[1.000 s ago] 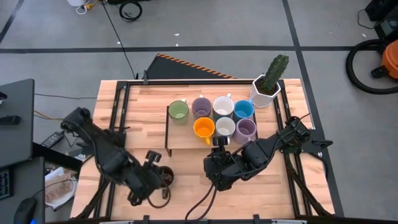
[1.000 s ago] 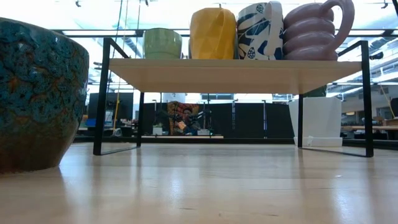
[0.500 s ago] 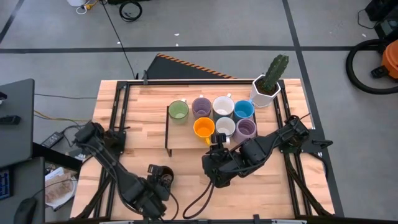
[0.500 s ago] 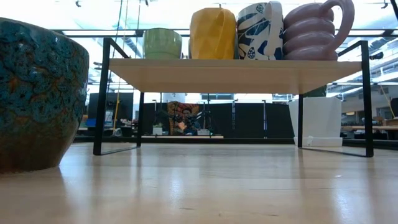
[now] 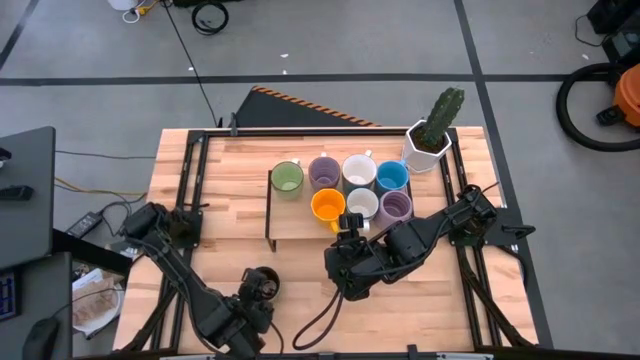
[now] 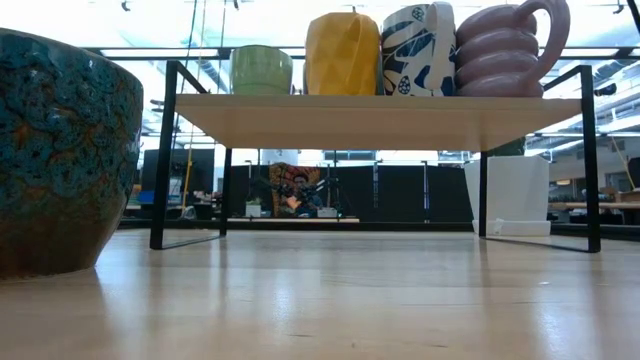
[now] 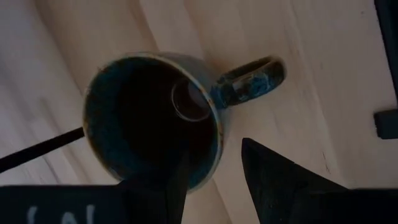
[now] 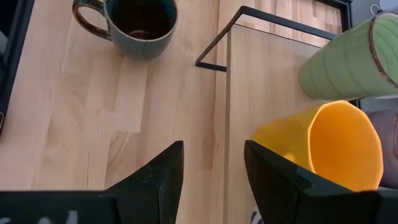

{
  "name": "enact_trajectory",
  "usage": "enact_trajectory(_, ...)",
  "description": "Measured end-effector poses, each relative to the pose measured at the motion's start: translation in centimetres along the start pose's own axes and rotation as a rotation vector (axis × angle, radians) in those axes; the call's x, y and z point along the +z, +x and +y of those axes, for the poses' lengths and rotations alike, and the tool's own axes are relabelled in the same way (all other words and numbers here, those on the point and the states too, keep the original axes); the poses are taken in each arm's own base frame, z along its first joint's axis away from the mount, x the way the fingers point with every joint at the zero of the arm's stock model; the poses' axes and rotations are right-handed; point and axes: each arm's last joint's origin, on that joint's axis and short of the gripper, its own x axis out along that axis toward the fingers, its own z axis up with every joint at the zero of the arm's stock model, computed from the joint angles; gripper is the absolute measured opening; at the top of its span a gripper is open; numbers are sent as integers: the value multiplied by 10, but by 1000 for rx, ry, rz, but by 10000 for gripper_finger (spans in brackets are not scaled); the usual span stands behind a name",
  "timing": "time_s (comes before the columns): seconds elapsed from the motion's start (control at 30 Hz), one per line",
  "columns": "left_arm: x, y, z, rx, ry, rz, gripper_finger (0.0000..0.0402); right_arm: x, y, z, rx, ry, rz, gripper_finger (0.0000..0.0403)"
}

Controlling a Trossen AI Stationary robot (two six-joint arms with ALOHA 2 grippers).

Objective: Place coffee mugs
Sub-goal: Put the brown cup on the shelf aligned with the green cup

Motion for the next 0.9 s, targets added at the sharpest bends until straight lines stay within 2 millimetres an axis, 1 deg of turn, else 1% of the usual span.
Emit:
enact_trajectory(0.1,1,2,-1,-2,3,-16,153,0,0,0,0,3,0,175)
enact_trajectory(0.2,0,15,-5,-17,40,-25,153,0,0,0,1,6,0,175)
enact_trajectory(0.4,-13,37,-9,8,100,41,144,0,0,0,1,5,0,175)
enact_trajectory(0.63,-13,53,-14,-36,152,1,107,0,0,0,1,5,0,175)
enact_trajectory(0.77,-14,54,-14,-43,159,6,75,0,0,0,1,5,0,175)
enact_trajectory(0.9,-14,54,-14,-42,203,4,42,0,0,0,1,6,0,175)
